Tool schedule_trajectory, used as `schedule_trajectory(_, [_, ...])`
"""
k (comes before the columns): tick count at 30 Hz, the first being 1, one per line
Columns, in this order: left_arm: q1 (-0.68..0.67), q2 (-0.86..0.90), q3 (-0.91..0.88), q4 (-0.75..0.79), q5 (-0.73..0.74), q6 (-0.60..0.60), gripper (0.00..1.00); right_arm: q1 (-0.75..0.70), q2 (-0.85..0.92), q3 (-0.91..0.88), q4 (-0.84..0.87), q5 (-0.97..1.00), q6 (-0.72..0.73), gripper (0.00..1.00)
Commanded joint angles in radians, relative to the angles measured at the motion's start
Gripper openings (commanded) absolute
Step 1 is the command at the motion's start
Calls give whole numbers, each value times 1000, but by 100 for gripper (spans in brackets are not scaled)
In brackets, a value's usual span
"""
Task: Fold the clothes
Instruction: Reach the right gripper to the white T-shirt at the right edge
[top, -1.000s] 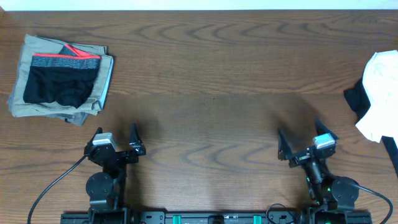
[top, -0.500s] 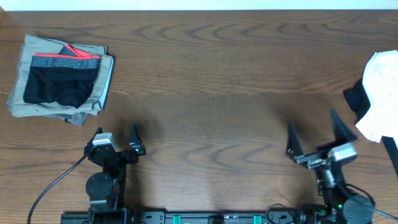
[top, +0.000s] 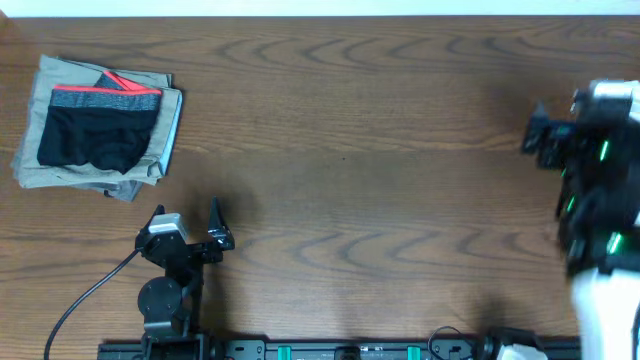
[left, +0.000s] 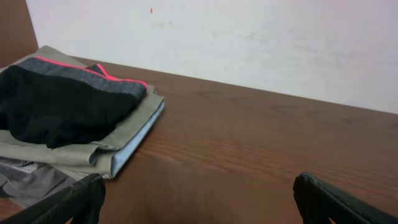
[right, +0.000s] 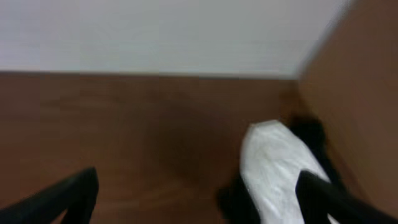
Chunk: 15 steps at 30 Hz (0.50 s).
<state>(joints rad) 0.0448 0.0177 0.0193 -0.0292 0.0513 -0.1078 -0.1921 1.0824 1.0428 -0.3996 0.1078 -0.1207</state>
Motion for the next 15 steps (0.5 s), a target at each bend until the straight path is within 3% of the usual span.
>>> schedule_trajectory(1, [5, 0, -15, -39, -15, 2, 98, -118, 213, 216, -101, 32, -24, 99])
schedule_trajectory(6, [5, 0, -15, -39, -15, 2, 98, -212, 488, 422, -246, -22, -23, 99])
schedule_trajectory(15, [5, 0, -15, -39, -15, 2, 98, -267, 657, 422, -134, 29, -27, 97])
